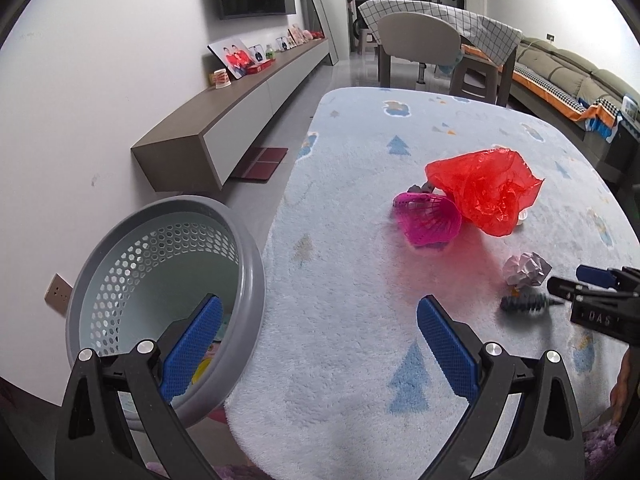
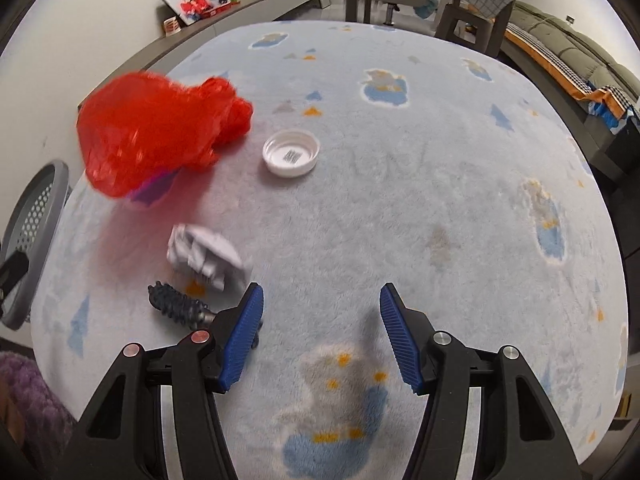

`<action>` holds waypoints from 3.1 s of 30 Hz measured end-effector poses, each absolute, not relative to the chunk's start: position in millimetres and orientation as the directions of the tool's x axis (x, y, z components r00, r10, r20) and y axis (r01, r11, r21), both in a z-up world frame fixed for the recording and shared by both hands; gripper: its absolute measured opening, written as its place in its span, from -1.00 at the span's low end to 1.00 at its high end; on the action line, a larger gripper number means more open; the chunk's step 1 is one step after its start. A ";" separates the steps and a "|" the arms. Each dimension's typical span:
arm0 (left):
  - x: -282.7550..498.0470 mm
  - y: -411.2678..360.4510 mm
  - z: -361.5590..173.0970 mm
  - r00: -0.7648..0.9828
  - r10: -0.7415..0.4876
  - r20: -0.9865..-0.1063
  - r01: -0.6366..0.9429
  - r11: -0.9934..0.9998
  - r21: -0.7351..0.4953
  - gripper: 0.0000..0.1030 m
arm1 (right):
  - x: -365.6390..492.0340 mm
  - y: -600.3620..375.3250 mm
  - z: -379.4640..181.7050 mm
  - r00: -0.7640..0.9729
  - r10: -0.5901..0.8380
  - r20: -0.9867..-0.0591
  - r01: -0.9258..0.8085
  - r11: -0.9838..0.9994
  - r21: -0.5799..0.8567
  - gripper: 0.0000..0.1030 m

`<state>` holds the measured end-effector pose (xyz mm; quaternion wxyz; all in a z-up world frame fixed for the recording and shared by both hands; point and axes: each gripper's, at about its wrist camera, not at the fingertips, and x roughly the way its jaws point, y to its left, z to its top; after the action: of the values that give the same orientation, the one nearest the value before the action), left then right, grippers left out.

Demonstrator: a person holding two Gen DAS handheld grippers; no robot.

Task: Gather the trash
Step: 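Move both tools back toward the remaining trash on the table, then grasp the crumpled white paper with the right tool, then grasp the black spiky toy with the left tool while the right tool holds the paper, then carry the toy and paper to the grey basket and open both tools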

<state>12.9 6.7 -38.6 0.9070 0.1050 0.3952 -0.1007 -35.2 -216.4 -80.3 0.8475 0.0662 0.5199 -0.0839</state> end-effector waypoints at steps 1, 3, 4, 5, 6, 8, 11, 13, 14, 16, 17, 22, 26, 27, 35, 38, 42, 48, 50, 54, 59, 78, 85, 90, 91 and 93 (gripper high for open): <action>13.0 5.2 -38.8 0.667 -0.102 -0.738 0.268 0.957 0.110 0.86 | -38.2 -213.6 -81.6 0.442 -0.065 -0.895 0.198 0.980 0.027 0.13; 12.8 3.4 -38.9 0.666 -0.105 -0.739 0.272 0.956 0.109 0.86 | -43.4 -208.4 -82.5 0.441 -0.044 -0.896 0.182 0.982 0.041 0.13; 12.7 2.4 -39.2 0.665 -0.107 -0.739 0.274 0.956 0.108 0.86 | -45.6 -205.4 -82.1 0.444 -0.036 -0.895 0.174 0.984 0.046 0.13; 12.2 1.8 -39.2 0.664 -0.108 -0.740 0.275 0.956 0.107 0.86 | -47.7 -201.2 -81.4 0.446 -0.029 -0.895 0.160 0.986 0.048 0.13; 11.9 0.3 -39.4 0.663 -0.111 -0.741 0.277 0.955 0.105 0.86 | -49.4 -196.8 -80.1 0.451 -0.014 -0.893 0.142 0.988 0.056 0.13; 11.1 -2.4 -39.8 0.663 -0.112 -0.740 0.281 0.954 0.108 0.86 | -51.2 -189.6 -75.4 0.467 -0.002 -0.884 0.121 0.991 0.062 0.13; 9.9 -5.3 -40.1 0.665 -0.112 -0.739 0.284 0.952 0.112 0.86 | -50.0 -184.8 -66.2 0.502 0.017 -0.865 0.103 0.992 0.079 0.13; 10.0 -6.4 -40.3 0.664 -0.112 -0.739 0.286 0.952 0.112 0.87 | -44.7 -184.7 -62.3 0.516 0.020 -0.857 0.104 0.991 0.085 0.13; 10.0 -7.2 -40.7 0.663 -0.112 -0.740 0.286 0.952 0.113 0.87 | -40.6 -184.4 -60.9 0.520 0.023 -0.854 0.101 0.991 0.088 0.13; 10.2 -7.8 -41.2 0.661 -0.114 -0.742 0.287 0.951 0.110 0.87 | -31.8 -182.5 -59.2 0.529 0.022 -0.848 0.094 0.992 0.085 0.13; 10.5 -8.4 -41.7 0.658 -0.116 -0.744 0.289 0.951 0.107 0.87 | -28.0 -181.6 -59.1 0.532 0.026 -0.846 0.088 0.993 0.085 0.13; 12.0 -9.0 -43.2 0.650 -0.120 -0.750 0.289 0.952 0.098 0.86 | -5.6 -173.0 -69.3 0.516 0.035 -0.856 0.056 0.996 0.075 0.13; 13.7 -7.8 -44.8 0.644 -0.120 -0.755 0.287 0.954 0.093 0.86 | 2.8 -171.3 -76.6 0.501 0.057 -0.863 0.050 0.994 0.095 0.04; 14.3 -7.6 -45.5 0.641 -0.121 -0.758 0.287 0.954 0.091 0.86 | 4.0 -171.0 -77.7 0.497 0.061 -0.865 0.048 0.994 0.098 -0.13; 12.6 -11.1 -46.6 0.632 -0.133 -0.763 0.292 0.953 0.076 0.87 | -3.5 -176.3 -70.1 0.511 0.078 -0.856 0.055 0.991 0.123 -0.44; 7.3 -17.7 -47.6 0.626 -0.150 -0.765 0.306 0.950 0.063 0.87 | -14.9 -188.3 -61.0 0.530 0.078 -0.844 0.091 0.985 0.148 -0.44; -0.4 -33.2 -47.2 0.627 -0.163 -0.761 0.326 0.943 0.066 0.87 | -29.5 -211.3 -51.1 0.550 0.060 -0.833 0.156 0.973 0.173 -0.44; -10.7 -68.4 -56.1 0.598 -0.191 -0.778 0.365 0.929 0.053 0.87 | -45.4 -244.2 -43.4 0.565 0.016 -0.825 0.242 0.953 0.184 -0.44; -13.3 -78.0 -59.5 0.584 -0.198 -0.787 0.374 0.926 0.045 0.87 | -49.6 -253.7 -42.1 0.567 0.010 -0.823 0.261 0.946 0.192 -0.44; -16.6 -102.0 -69.7 0.555 -0.197 -0.808 0.378 0.925 0.035 0.87 | -55.8 -269.1 -38.2 0.579 0.007 -0.815 0.289 0.933 0.213 -0.44; -15.2 -120.0 -85.5 0.523 -0.173 -0.835 0.365 0.930 0.036 0.87 | -60.5 -281.6 -28.1 0.601 0.023 -0.799 0.302 0.919 0.253 -0.44; -28.8 -143.9 -94.5 0.477 -0.231 -0.848 0.413 0.911 -0.016 -0.41 | -70.2 -295.8 -13.5 0.634 0.065 -0.771 0.280 0.910 0.306 -0.44; -29.6 -131.8 -83.7 0.476 -0.254 -0.842 0.413 0.910 -0.041 -0.41 | -67.4 -289.8 -13.1 0.632 0.068 -0.772 0.270 0.914 0.302 -0.44; -24.3 -112.3 -63.5 0.516 -0.251 -0.819 0.394 0.918 -0.033 -0.42 | -63.3 -277.5 -8.8 0.636 0.081 -0.767 0.243 0.923 0.299 -0.44; -23.3 -107.0 -58.6 0.528 -0.245 -0.813 0.389 0.921 -0.026 -0.41 | -62.2 -272.5 -6.5 0.639 0.087 -0.764 0.232 0.925 0.300 -0.44; -19.9 -92.9 -47.3 0.554 -0.233 -0.800 0.375 0.927 -0.010 -0.41 | -59.7 -262.3 -1.7 0.646 0.098 -0.757 0.210 0.931 0.300 -0.44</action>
<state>-19.9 -92.9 -47.3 0.8777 0.0810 0.4395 -0.1731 -59.7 -262.3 -1.7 0.8884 0.1836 0.4195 -0.0314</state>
